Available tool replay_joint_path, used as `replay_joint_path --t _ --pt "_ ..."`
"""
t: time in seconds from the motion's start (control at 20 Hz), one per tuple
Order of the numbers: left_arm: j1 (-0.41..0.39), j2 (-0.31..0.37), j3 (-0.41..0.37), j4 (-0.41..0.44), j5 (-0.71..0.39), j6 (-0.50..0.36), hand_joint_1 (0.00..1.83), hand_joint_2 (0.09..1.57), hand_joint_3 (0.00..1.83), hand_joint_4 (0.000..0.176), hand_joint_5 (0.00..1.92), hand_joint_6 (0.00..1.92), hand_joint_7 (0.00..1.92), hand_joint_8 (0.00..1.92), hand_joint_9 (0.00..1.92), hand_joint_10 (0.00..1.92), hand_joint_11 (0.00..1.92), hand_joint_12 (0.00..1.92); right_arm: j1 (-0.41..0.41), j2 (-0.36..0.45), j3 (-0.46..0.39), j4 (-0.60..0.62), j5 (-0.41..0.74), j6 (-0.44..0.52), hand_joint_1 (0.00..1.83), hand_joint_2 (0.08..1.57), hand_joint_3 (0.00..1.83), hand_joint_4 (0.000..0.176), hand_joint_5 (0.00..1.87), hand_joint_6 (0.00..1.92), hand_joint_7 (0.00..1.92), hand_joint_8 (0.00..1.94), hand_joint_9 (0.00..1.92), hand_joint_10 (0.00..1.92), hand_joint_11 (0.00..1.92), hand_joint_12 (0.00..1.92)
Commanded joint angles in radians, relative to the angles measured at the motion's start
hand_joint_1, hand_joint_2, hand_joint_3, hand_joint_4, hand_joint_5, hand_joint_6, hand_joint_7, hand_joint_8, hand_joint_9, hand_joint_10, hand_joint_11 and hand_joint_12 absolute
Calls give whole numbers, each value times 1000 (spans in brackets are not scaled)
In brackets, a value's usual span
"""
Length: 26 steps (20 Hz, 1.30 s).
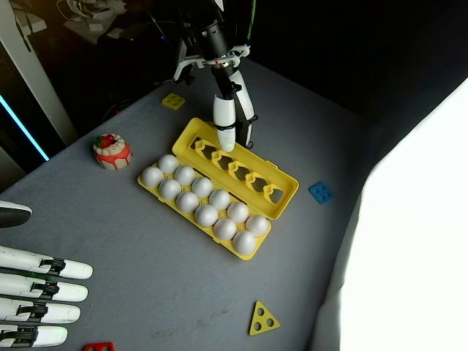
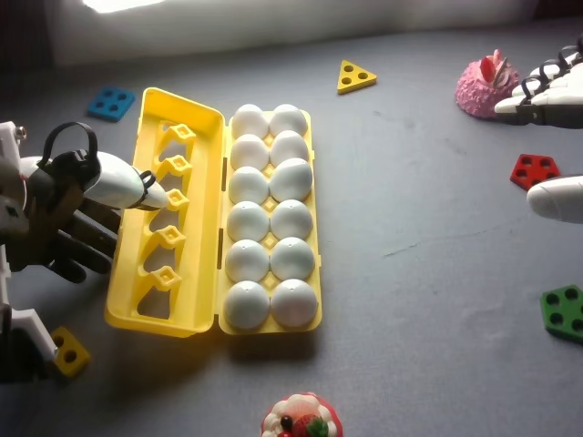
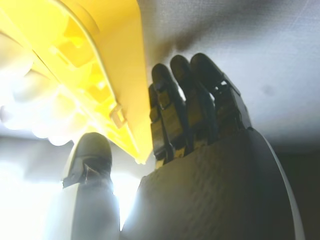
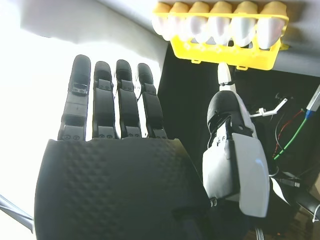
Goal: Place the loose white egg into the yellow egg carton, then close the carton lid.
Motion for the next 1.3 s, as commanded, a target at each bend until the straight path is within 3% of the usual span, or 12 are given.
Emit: replay_joint_path --t 0.0,0.25,0.4,0.5,0.8,1.25 --pt "-26 -5 -1 55 -40 -8 317 1294 0 0 489 2 587 2 312 606 0 1494 7 4 -2 2 112 0 89 1215 0 0 273 4 239 3 160 4 0 508" --pt "-174 -11 -15 68 -42 117 312 1291 0 0 500 7 590 4 318 617 0 1497 7 4 -2 1 112 0 80 1215 0 0 263 5 233 3 156 4 0 458" --pt "-254 -11 -55 68 -42 189 293 1298 2 0 500 6 588 3 311 616 0 1491 6 3 -2 1 112 0 54 1221 1 0 237 0 190 0 132 1 0 388" --pt "-291 -11 -104 68 -47 219 290 1303 4 0 488 1 584 1 299 612 0 1480 6 3 -3 0 112 0 59 1223 1 0 252 7 206 5 146 6 0 440" --pt "-291 -11 -238 68 -71 266 279 1300 1 0 509 9 609 12 320 632 0 1476 5 3 -3 -2 114 0 88 1207 0 0 249 0 210 0 147 3 0 494" --pt "-228 -39 -264 109 -141 295 275 1299 2 0 538 18 615 13 324 648 3 1472 4 2 -4 -5 119 0 108 1206 0 0 269 7 227 0 154 3 0 474"
